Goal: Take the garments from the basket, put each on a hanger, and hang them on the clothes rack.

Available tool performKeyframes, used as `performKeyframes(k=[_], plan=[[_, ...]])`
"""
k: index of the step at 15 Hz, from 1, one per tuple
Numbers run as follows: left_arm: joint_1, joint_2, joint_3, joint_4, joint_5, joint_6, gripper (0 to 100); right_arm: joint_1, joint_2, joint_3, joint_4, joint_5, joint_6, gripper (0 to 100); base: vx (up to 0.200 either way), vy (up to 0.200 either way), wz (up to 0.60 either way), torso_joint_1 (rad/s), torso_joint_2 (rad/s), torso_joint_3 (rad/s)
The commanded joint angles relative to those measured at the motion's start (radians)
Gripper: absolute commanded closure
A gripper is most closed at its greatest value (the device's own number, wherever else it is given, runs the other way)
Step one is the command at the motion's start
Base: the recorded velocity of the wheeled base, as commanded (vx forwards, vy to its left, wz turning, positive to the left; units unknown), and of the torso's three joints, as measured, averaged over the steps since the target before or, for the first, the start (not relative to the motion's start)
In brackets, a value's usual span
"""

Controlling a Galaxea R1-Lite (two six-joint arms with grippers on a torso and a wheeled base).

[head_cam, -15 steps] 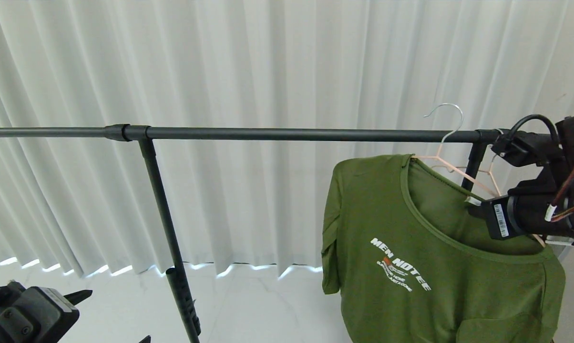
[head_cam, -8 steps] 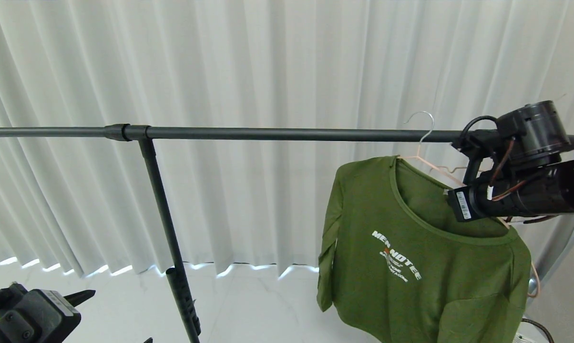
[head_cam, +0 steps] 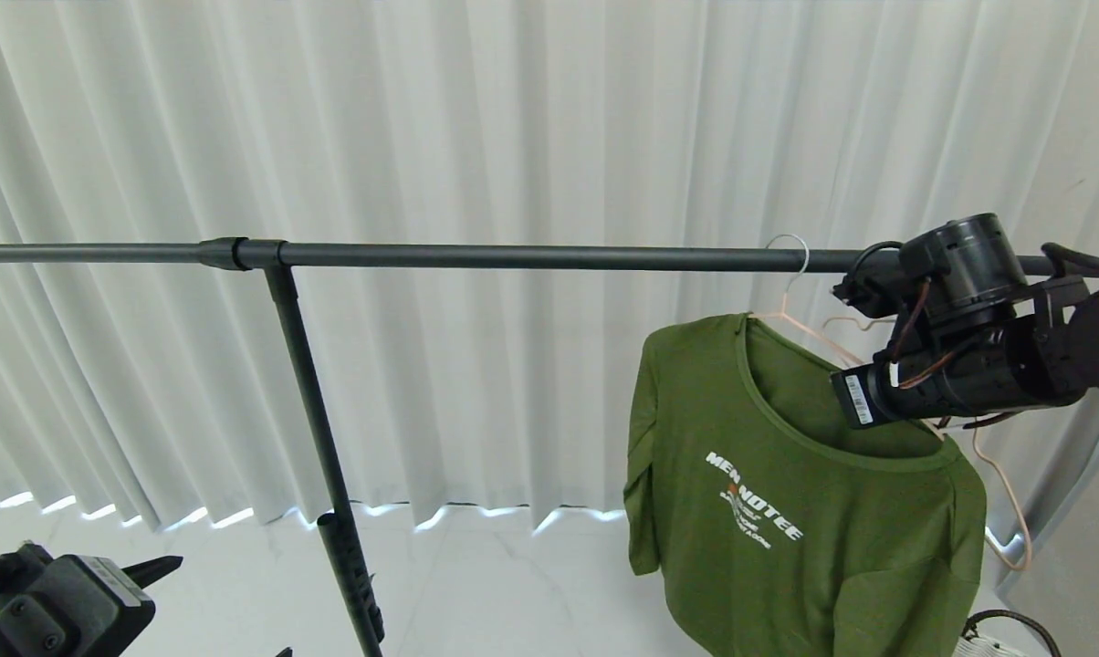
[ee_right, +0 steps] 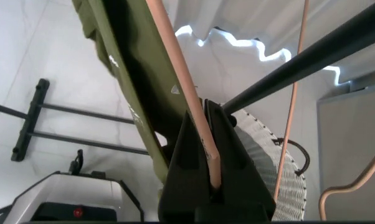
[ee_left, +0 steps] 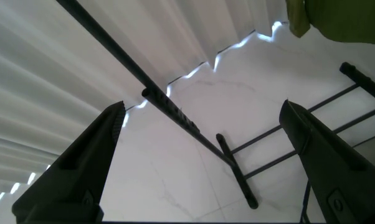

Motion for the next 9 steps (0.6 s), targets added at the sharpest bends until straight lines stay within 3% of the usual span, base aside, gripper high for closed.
performKeyframes(k=[1,2,3,6,9], plan=[[0.0,-0.001,0.0,0.0,0.001,0.0,0,0.003,-0.002,0.001,0.001,0.0,-0.001,100,0.0,0.0,0.0,0.0,0.0,0.0],[0.0,-0.003,0.0,0.0,0.001,0.0,0,0.003,-0.007,0.001,0.001,0.0,-0.001,100,0.0,0.0,0.0,0.0,0.0,0.0],[0.0,-0.007,0.0,0.0,0.001,0.0,0,0.004,-0.007,0.001,0.0,0.0,-0.001,0,0.0,0.0,0.0,0.0,0.0,0.0],[0.003,-0.023,0.007,0.0,0.002,0.0,0,0.011,-0.033,0.007,-0.022,-0.017,0.002,0,0.0,0.0,0.0,0.0,0.0,0.0],[0.037,-0.112,0.057,0.001,0.01,0.0,0,0.038,-0.177,0.045,-0.025,-0.015,0.044,0,0.0,0.0,0.0,0.0,0.0,0.0]])
